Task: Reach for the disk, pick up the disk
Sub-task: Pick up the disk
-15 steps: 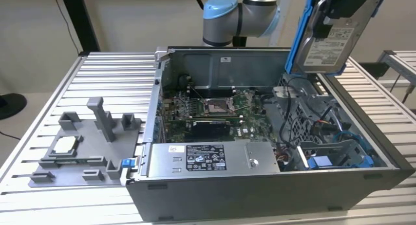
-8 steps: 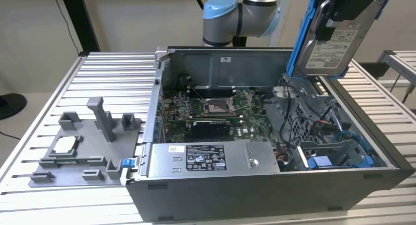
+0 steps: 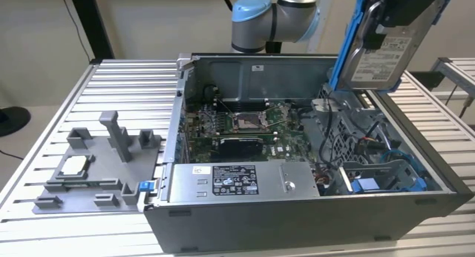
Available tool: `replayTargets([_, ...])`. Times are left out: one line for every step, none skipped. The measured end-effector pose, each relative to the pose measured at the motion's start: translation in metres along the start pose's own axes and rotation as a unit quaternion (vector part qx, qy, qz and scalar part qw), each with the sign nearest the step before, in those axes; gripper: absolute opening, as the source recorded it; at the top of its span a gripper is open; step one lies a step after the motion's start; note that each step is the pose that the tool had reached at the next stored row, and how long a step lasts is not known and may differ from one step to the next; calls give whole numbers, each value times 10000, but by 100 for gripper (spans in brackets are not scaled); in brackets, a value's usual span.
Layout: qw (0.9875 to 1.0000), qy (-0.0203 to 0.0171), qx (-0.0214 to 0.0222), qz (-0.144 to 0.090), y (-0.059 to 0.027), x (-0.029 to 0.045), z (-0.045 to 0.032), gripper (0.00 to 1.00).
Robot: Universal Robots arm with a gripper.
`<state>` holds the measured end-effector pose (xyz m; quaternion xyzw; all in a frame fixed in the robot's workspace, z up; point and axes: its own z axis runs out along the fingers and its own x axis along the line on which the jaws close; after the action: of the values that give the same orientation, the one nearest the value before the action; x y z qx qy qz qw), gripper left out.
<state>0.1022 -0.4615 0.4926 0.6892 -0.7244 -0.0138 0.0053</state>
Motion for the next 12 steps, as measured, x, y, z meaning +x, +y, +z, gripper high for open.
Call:
replayTargets([10000, 0, 0, 0, 0, 11, 0, 0])
replayTargets([10000, 0, 0, 0, -1, 23, 0, 0])
replayTargets([10000, 0, 0, 0, -2, 34, 0, 0])
replayTargets([10000, 0, 0, 0, -2, 45, -1, 0])
replayTargets([10000, 0, 0, 0, -3, 59, -1, 0])
replayTargets([10000, 0, 0, 0, -4, 71, -1, 0])
replayTargets([10000, 0, 0, 0, -4, 85, -1, 0])
replayTargets([10000, 0, 0, 0, -5, 97, -1, 0])
replayTargets([10000, 0, 0, 0, -5, 110, -1, 0])
replayTargets([10000, 0, 0, 0, -6, 123, -1, 0])
replayTargets([10000, 0, 0, 0, -7, 136, 0, 0])
replayTargets([10000, 1, 0, 0, -8, 151, -1, 0])
